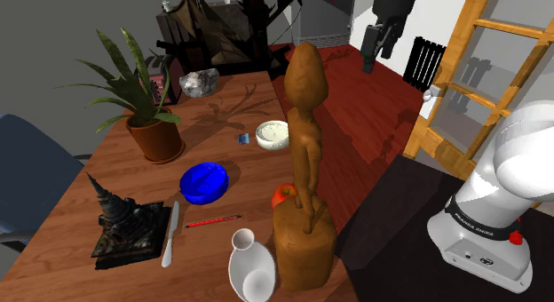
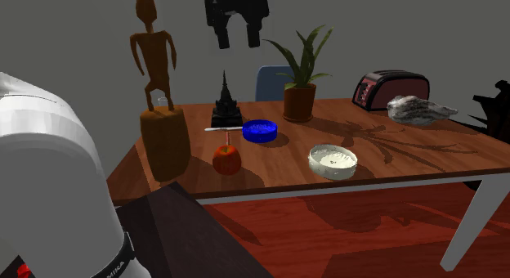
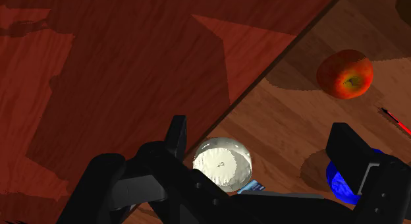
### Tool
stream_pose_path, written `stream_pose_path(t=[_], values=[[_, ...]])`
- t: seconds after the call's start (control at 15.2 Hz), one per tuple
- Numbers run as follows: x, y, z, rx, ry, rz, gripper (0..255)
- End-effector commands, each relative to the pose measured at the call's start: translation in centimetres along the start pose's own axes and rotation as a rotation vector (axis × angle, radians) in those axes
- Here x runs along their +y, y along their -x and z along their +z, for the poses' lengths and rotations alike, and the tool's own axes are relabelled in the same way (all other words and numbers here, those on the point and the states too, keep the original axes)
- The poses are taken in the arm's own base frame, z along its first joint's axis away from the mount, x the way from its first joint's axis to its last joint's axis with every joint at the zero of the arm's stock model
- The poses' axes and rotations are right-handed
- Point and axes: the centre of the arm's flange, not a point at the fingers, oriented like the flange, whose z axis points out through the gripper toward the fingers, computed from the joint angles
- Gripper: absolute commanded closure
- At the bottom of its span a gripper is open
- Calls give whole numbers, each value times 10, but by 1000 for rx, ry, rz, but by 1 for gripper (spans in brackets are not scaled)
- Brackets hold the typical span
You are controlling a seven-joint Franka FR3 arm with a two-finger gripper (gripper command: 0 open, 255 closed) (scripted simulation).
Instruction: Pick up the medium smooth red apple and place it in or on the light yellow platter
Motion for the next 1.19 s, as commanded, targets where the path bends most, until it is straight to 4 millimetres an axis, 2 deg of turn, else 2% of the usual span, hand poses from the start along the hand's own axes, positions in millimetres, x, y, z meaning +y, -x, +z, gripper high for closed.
stream_pose_path(t=[0.0,1.12], values=[[0,0,0,0,0,0,0],[-122,-43,175,-26,-86,176,0]])
